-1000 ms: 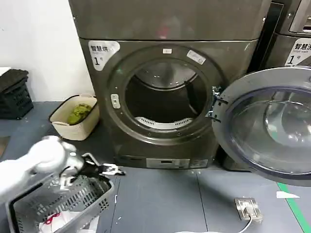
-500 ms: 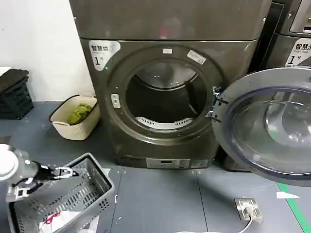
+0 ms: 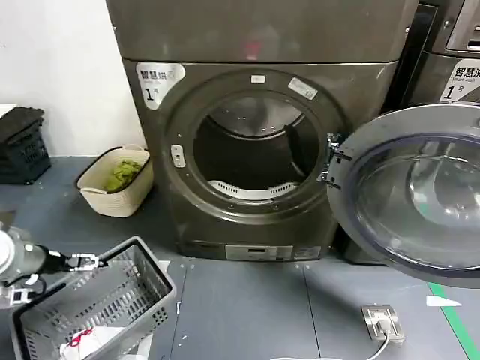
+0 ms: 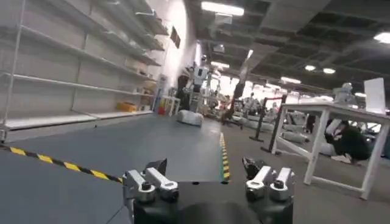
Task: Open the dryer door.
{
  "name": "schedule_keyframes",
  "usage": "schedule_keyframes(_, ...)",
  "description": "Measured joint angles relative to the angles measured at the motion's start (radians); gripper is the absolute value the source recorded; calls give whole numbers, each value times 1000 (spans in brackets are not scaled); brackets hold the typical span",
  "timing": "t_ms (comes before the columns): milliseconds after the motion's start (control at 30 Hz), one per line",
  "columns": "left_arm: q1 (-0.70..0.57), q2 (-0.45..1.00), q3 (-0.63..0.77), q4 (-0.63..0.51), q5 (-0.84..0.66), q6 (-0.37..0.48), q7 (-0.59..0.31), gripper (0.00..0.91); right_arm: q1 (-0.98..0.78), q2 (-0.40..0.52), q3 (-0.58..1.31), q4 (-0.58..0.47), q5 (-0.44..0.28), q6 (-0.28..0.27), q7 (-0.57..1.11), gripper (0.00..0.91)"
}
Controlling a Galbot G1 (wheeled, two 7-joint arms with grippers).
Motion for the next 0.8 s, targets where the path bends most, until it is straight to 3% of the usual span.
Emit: schedule_keyframes(800, 26, -10, -12, 47, 36, 1, -15, 907, 8, 7, -15, 1, -36, 17, -6, 907)
